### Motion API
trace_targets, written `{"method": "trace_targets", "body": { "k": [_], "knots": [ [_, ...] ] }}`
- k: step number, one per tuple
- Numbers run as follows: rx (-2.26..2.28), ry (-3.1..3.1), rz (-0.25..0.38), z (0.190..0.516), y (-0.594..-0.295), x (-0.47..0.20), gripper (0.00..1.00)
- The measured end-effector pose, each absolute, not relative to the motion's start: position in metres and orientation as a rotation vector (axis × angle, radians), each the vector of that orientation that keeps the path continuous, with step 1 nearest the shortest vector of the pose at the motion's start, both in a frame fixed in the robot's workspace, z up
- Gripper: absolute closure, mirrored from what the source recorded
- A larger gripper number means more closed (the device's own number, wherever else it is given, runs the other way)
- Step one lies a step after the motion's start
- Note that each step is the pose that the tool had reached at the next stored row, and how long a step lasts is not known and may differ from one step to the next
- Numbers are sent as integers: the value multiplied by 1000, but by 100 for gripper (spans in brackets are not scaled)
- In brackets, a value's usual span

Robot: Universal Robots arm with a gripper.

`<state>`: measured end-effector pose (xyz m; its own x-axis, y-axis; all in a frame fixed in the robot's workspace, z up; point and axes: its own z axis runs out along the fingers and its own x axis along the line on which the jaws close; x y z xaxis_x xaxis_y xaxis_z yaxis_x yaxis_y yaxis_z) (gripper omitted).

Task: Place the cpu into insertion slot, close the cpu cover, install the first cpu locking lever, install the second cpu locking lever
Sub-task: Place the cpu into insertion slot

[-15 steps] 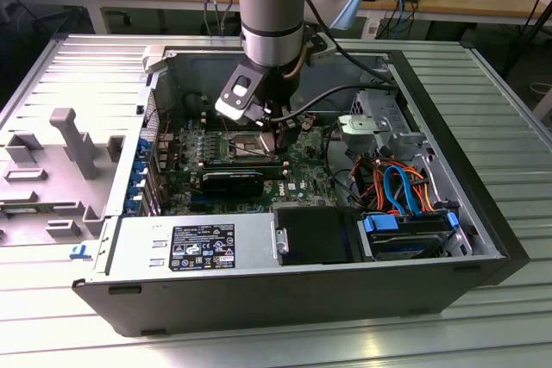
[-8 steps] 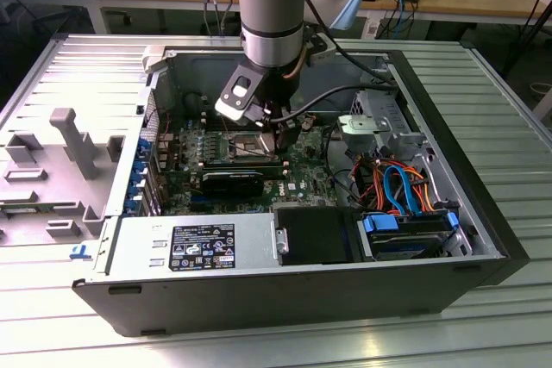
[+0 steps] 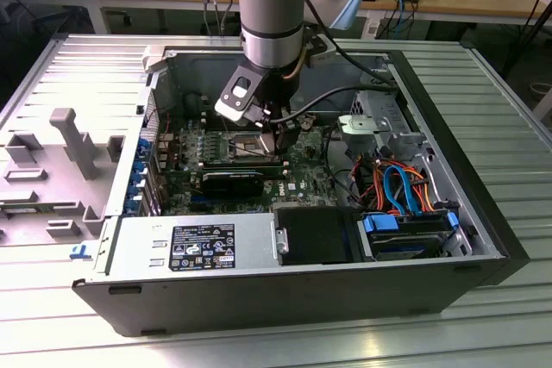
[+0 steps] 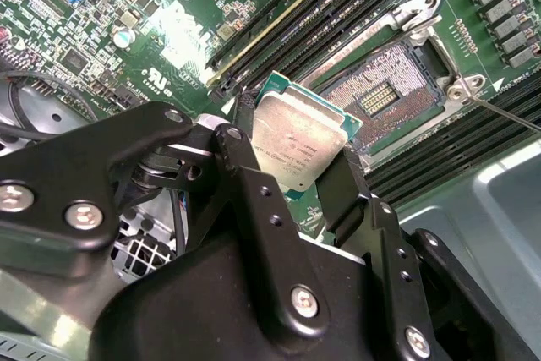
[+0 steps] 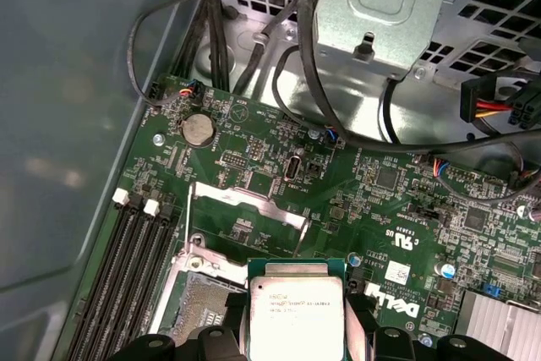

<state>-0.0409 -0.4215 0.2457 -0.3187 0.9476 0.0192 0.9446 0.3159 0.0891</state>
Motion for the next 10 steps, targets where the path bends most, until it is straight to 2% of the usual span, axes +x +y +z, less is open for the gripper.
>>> {"method": "trace_targets", "body": {
  "k": [10],
  "knots": [
    [1818, 2514, 130, 244, -421, -41, 46]
  ]
}}
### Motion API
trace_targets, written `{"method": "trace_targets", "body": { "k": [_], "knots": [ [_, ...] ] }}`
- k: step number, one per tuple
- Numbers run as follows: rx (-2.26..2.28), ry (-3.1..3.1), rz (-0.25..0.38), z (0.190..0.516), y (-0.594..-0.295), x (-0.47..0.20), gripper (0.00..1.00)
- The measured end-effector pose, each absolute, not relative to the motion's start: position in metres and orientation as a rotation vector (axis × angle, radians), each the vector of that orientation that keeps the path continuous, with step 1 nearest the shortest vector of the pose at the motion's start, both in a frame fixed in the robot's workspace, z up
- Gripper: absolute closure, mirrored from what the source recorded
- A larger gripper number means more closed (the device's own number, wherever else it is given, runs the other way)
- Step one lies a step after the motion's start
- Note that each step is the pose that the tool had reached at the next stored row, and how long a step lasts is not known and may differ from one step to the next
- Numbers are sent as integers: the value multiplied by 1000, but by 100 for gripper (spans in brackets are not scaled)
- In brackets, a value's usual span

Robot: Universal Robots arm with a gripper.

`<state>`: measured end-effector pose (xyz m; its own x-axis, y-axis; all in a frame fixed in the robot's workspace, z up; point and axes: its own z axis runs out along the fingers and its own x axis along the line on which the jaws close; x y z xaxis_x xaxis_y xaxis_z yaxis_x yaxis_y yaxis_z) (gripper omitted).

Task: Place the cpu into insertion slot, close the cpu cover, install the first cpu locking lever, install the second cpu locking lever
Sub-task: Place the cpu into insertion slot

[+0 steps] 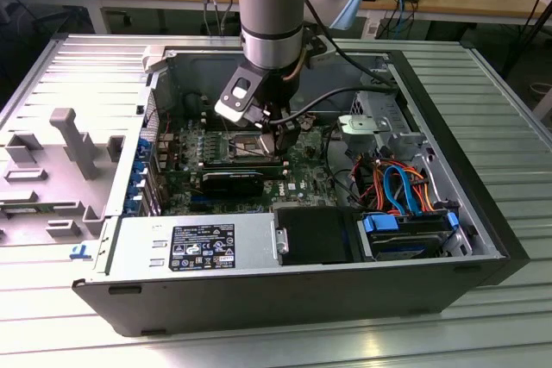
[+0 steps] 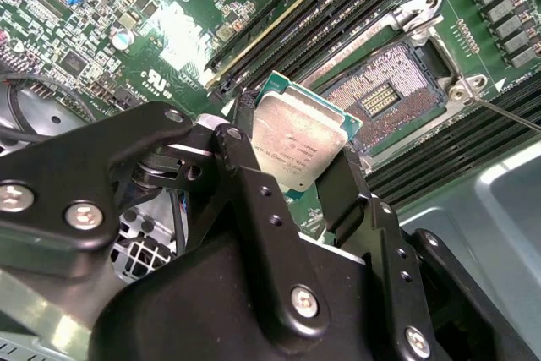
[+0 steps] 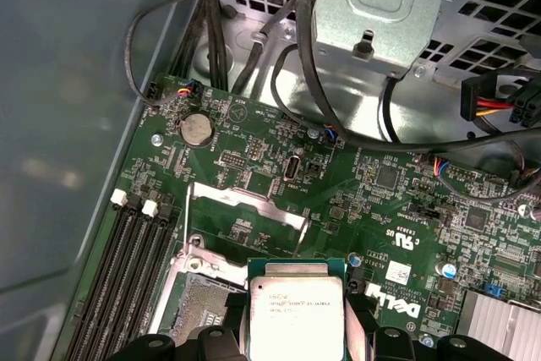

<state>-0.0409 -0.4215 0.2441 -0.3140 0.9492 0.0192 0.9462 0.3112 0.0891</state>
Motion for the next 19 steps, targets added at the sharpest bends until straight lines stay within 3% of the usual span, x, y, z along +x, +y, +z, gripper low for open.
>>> {"method": "trace_targets", "body": {
  "k": [19],
  "knots": [
    [1829, 2505, 130, 241, -421, -41, 46]
  ]
}}
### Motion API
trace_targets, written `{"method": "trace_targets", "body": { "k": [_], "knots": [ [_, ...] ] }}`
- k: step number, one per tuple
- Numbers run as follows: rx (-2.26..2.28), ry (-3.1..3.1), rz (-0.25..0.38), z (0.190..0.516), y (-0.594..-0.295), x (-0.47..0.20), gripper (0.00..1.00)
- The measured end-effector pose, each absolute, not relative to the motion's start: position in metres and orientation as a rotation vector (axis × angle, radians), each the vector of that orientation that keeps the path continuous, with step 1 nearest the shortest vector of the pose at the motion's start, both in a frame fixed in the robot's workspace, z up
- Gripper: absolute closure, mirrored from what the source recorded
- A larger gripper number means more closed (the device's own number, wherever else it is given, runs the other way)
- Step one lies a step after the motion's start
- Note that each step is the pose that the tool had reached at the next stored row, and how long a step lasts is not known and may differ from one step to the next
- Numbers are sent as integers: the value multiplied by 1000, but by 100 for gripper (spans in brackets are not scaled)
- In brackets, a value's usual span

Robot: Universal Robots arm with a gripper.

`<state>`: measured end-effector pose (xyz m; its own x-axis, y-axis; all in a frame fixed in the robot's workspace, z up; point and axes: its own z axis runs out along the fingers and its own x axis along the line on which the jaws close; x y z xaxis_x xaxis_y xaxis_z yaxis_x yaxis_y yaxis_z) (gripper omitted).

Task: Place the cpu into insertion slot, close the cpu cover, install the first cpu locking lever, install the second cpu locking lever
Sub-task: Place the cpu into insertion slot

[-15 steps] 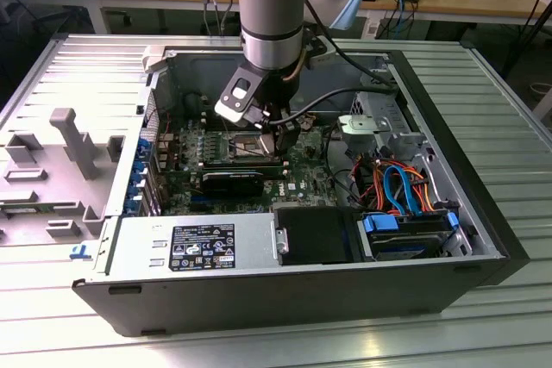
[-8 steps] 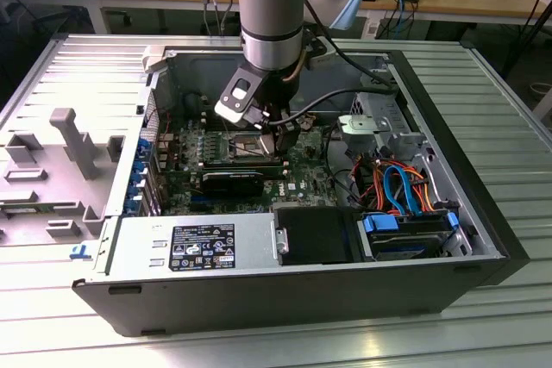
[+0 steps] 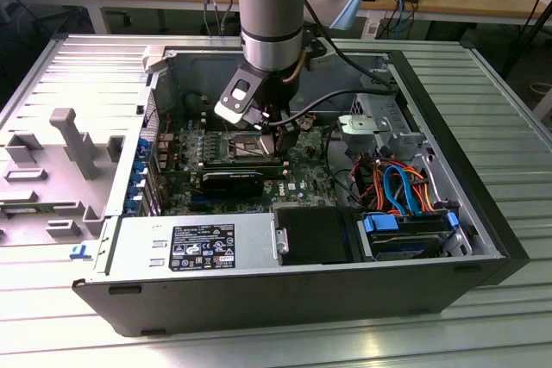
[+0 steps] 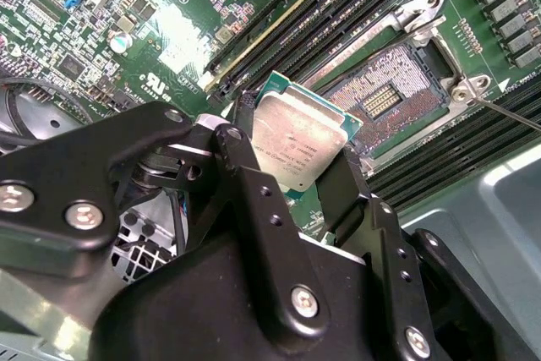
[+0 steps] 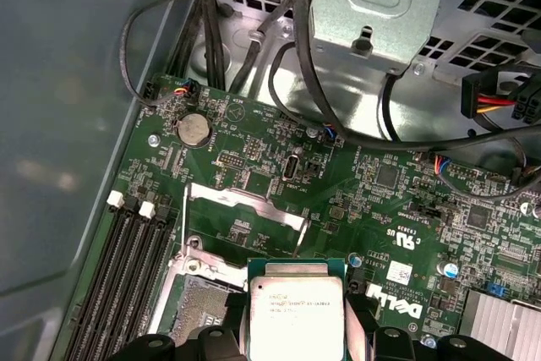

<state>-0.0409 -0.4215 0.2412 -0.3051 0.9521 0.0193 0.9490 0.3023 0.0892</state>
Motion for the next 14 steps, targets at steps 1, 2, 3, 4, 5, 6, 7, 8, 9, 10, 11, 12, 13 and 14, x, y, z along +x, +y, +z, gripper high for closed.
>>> {"method": "trace_targets", "body": {
  "k": [1, 2, 3, 4, 5, 6, 7, 8, 9, 10, 11, 12, 13, 14],
  "knots": [
    [1830, 2504, 129, 241, -421, -41, 46],
    [1831, 2504, 129, 241, -421, -41, 46],
    [1831, 2504, 129, 241, -421, -41, 46],
    [1832, 2503, 129, 241, -421, -41, 46],
    [1832, 2503, 129, 241, -421, -41, 46],
    [1833, 2502, 129, 241, -421, -41, 46],
    [1834, 2502, 129, 240, -421, -41, 46],
    [1835, 2501, 129, 240, -421, -41, 46],
    [1835, 2500, 129, 240, -421, -41, 46],
    [1836, 2500, 129, 240, -421, -41, 46],
    [1837, 2499, 129, 240, -421, -41, 46],
    [1838, 2498, 129, 240, -421, -41, 46],
    [1839, 2498, 129, 240, -421, -41, 46],
    [1839, 2497, 129, 240, -421, -41, 46]
  ]
}}
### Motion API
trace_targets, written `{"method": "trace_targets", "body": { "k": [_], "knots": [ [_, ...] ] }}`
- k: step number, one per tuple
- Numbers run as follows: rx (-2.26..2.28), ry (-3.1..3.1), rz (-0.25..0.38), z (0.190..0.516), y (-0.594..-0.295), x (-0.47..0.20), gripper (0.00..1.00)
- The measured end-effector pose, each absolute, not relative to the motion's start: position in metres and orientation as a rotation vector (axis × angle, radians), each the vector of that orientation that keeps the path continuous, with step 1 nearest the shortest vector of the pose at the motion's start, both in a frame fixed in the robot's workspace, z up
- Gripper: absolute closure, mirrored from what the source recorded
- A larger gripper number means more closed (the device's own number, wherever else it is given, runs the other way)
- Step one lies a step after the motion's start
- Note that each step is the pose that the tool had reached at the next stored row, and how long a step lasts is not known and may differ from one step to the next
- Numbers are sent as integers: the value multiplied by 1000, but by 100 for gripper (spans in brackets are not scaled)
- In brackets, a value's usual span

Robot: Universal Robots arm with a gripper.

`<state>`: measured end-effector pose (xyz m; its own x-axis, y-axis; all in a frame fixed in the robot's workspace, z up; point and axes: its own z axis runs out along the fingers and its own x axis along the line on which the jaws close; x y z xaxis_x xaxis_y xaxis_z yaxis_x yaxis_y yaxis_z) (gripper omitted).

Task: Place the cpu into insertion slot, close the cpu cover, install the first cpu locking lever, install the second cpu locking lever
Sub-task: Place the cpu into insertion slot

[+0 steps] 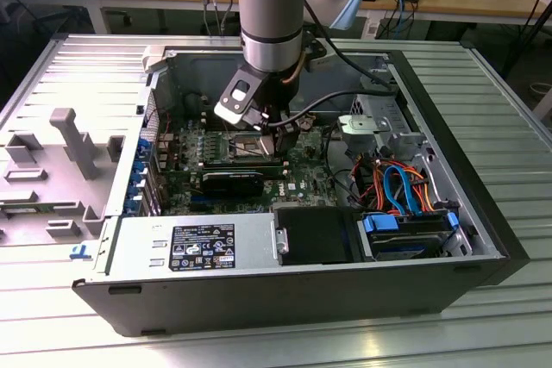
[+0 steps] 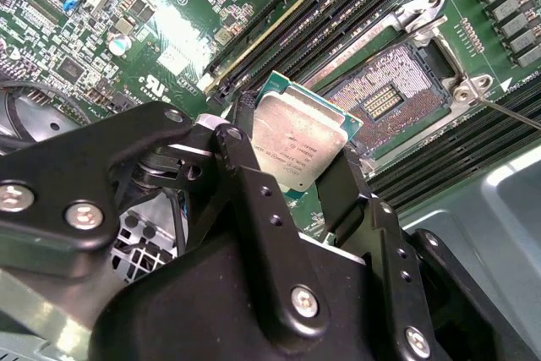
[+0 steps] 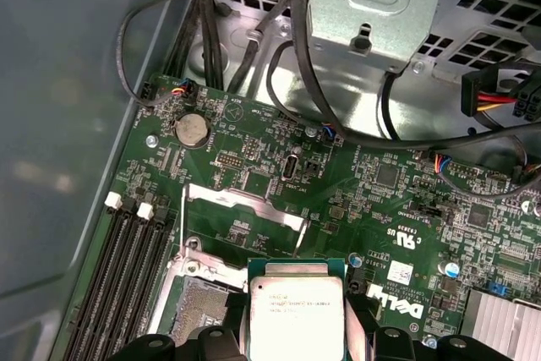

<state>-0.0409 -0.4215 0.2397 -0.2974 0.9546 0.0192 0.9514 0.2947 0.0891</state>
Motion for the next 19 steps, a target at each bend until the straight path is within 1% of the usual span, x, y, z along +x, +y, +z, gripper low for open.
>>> {"method": "trace_targets", "body": {
  "k": [19],
  "knots": [
    [1851, 2488, 129, 238, -421, -41, 46]
  ]
}}
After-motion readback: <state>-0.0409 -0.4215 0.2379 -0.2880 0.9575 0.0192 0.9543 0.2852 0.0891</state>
